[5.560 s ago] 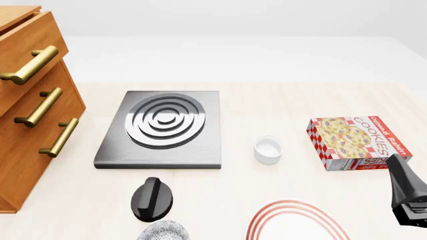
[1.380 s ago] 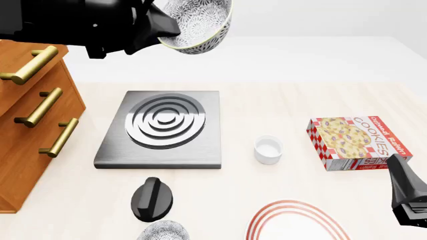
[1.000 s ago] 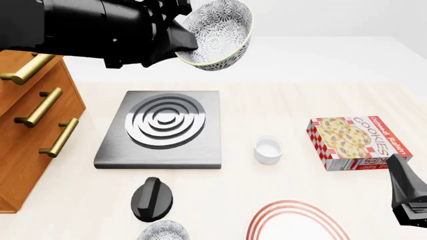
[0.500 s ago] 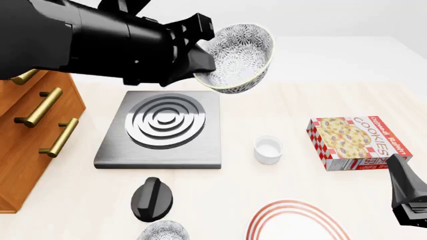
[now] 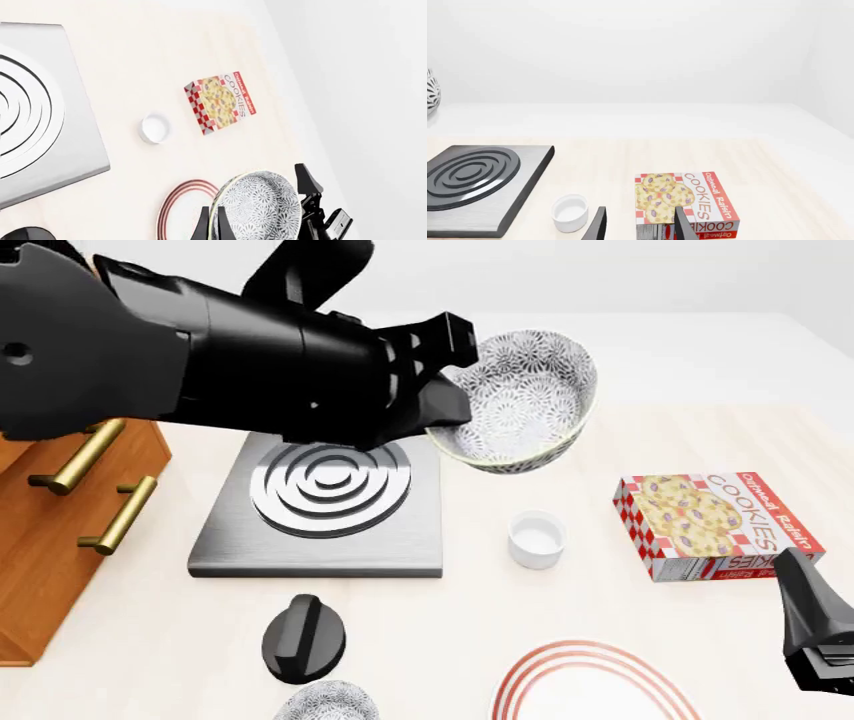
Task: Pick the akita bowl on the wooden cabinet and place it on the plate.
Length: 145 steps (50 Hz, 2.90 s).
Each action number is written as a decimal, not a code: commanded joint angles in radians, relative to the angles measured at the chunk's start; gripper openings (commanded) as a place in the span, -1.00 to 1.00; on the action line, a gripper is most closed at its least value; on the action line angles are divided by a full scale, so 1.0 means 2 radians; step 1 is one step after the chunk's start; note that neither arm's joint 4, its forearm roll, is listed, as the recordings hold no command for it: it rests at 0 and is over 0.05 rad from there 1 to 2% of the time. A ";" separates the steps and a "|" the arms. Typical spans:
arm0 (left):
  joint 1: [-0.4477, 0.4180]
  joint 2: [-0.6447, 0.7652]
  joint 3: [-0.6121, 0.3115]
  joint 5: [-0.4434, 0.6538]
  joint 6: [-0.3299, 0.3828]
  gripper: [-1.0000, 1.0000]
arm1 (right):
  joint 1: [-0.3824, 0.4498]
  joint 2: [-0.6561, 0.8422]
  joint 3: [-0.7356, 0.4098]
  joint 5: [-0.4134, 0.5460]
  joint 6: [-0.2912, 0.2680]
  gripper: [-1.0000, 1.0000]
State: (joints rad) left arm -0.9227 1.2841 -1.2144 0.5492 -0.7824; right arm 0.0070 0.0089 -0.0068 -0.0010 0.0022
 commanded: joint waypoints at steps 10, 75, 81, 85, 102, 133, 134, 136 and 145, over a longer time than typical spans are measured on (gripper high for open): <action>-0.031 0.012 0.010 -0.006 -0.007 -1.00 | 0.000 0.000 0.000 0.000 0.000 1.00; -0.091 0.061 0.076 -0.062 -0.093 -1.00 | 0.000 0.000 0.000 0.000 0.000 1.00; -0.088 0.063 0.081 -0.067 -0.100 -1.00 | 0.000 0.000 0.000 0.000 0.000 1.00; -0.086 0.065 0.084 -0.070 -0.105 -1.00 | 0.000 0.000 0.000 0.000 0.000 1.00; -0.099 0.083 0.089 -0.084 -0.118 -1.00 | 0.000 0.000 0.000 0.000 0.000 1.00; -0.105 0.094 0.110 -0.108 -0.143 -1.00 | 0.000 0.000 0.000 0.000 0.000 1.00; -0.107 0.096 0.112 -0.110 -0.146 -1.00 | 0.000 0.000 0.000 0.000 0.000 1.00; -0.107 0.096 0.114 -0.113 -0.149 -1.00 | 0.000 0.000 0.000 0.000 0.000 1.00; -0.107 0.103 0.120 -0.124 -0.156 -1.00 | 0.000 0.000 0.000 0.000 0.000 1.00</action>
State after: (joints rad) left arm -1.1389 1.4830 -0.9824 0.3237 -1.0852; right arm 0.0070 0.0090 -0.0068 -0.0010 0.0022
